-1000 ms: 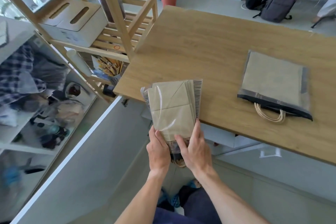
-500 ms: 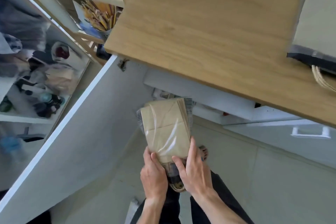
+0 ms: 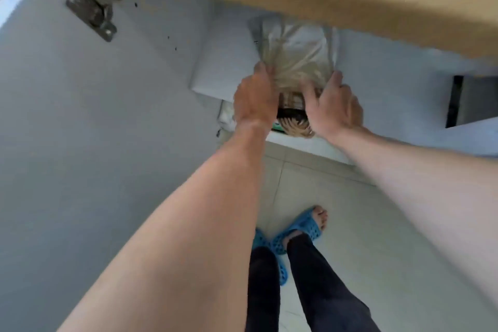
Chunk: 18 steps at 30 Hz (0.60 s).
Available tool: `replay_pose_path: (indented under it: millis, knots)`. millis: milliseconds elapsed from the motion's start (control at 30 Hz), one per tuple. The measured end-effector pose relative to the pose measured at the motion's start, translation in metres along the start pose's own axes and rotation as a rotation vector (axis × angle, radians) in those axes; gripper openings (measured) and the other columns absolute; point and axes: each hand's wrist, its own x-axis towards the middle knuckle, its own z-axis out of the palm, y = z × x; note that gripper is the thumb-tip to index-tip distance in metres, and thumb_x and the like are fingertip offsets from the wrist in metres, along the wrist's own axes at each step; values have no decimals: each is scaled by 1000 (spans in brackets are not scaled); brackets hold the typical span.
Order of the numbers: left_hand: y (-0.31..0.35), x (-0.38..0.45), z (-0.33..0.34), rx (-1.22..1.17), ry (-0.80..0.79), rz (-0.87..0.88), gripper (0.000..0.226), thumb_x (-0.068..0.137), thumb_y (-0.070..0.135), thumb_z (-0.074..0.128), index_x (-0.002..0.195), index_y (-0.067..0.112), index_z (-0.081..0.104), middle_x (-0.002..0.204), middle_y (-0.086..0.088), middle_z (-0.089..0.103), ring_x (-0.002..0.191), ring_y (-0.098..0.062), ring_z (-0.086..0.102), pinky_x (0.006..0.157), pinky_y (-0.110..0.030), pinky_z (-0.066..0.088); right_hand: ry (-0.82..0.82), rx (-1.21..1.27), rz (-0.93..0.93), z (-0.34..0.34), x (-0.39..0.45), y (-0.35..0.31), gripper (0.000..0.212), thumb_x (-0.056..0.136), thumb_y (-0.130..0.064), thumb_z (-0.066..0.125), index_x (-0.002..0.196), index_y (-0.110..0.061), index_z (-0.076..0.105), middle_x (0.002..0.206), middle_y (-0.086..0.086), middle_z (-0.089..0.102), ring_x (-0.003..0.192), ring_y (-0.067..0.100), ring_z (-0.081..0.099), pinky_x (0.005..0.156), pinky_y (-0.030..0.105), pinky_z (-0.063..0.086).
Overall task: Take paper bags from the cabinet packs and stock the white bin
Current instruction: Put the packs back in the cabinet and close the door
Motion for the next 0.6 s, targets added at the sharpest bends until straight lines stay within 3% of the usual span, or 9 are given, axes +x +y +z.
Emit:
replay_pose_path:
  millis: [100,267,400,500,600]
  knots:
    - [-10,33,14,122,-39,58,28,102,17,30,116,10,54,110,-15,66,102,-36,61,80,-41,47,-29,-45,4,16,26,-9,78,96,-64,31,147,-5,29,131,23,56,118,42,55,88,44,43]
    - [-28,80,29,158,-76,70,29,104,19,33,120,7,53,117,-19,60,105,-40,60,85,-44,47,-43,24,46,40,52,-27,84,96,-63,34,152,-2,18,131,17,59,118,37,56,90,41,43]
    - [-17,87,25,-26,-91,25,44,104,40,29,131,8,43,122,-21,55,108,-39,56,91,-47,46,-38,81,73,34,58,-27,86,95,-69,25,154,-7,16,136,18,54,119,37,56,89,42,42]
    - [-23,53,13,59,-39,6,56,102,47,27,141,6,31,125,-22,55,112,-37,54,93,-48,41,-85,74,182,14,29,-11,89,91,-76,18,148,-8,27,134,18,55,115,36,57,79,42,39]
    - [-37,-6,-15,263,-66,105,60,101,51,25,138,4,36,118,-21,60,108,-36,57,93,-46,42,-123,22,223,-20,-25,15,81,94,-72,18,140,-7,34,120,19,60,95,35,59,68,37,34]
